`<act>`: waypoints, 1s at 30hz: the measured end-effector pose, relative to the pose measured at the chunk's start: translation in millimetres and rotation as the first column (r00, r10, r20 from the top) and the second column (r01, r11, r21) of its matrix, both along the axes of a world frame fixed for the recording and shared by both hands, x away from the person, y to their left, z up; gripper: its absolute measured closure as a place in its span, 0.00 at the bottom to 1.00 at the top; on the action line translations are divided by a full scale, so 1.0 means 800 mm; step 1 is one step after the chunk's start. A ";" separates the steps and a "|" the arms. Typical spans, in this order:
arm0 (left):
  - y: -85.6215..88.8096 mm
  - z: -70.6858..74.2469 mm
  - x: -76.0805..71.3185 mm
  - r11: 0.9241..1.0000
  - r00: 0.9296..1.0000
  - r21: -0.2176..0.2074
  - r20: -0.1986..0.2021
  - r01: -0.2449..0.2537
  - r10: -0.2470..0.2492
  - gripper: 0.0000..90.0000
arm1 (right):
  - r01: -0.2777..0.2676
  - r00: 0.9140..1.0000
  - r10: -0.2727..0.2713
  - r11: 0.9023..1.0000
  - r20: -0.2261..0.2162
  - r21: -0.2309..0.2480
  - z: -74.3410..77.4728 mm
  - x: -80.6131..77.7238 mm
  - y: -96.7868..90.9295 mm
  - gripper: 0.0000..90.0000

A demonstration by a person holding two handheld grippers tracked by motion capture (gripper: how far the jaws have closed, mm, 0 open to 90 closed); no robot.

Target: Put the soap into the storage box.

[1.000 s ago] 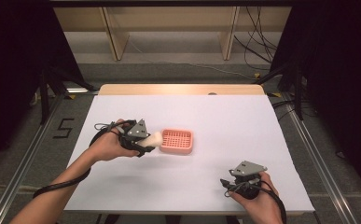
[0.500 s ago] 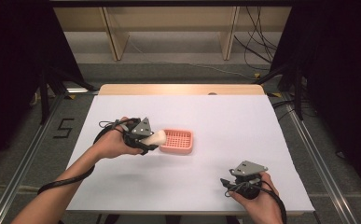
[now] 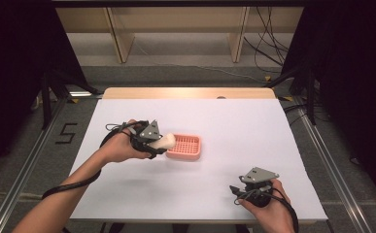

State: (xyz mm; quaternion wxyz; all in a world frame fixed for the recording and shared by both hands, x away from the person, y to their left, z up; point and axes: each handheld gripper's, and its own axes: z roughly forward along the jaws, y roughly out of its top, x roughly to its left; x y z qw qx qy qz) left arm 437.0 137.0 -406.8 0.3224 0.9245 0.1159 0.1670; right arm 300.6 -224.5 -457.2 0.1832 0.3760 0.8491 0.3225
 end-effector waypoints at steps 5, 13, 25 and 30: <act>-0.005 0.000 0.001 1.000 1.000 0.003 0.000 0.005 -0.005 0.55 | -0.004 1.000 0.004 1.000 -0.005 -0.003 0.000 0.000 0.000 0.58; -0.012 0.000 0.005 1.000 1.000 0.007 0.003 0.020 -0.020 0.55 | 0.000 1.000 0.000 1.000 -0.002 0.003 -0.001 0.000 0.001 0.58; -0.020 0.006 0.012 0.999 0.999 0.015 0.018 0.038 -0.038 0.55 | 0.002 1.000 -0.002 1.000 0.004 0.012 0.001 0.000 0.000 0.58; -0.024 0.007 0.013 0.999 0.999 0.016 0.025 0.044 -0.044 0.55 | 0.003 1.000 -0.003 1.000 0.001 0.011 0.002 -0.001 -0.001 0.58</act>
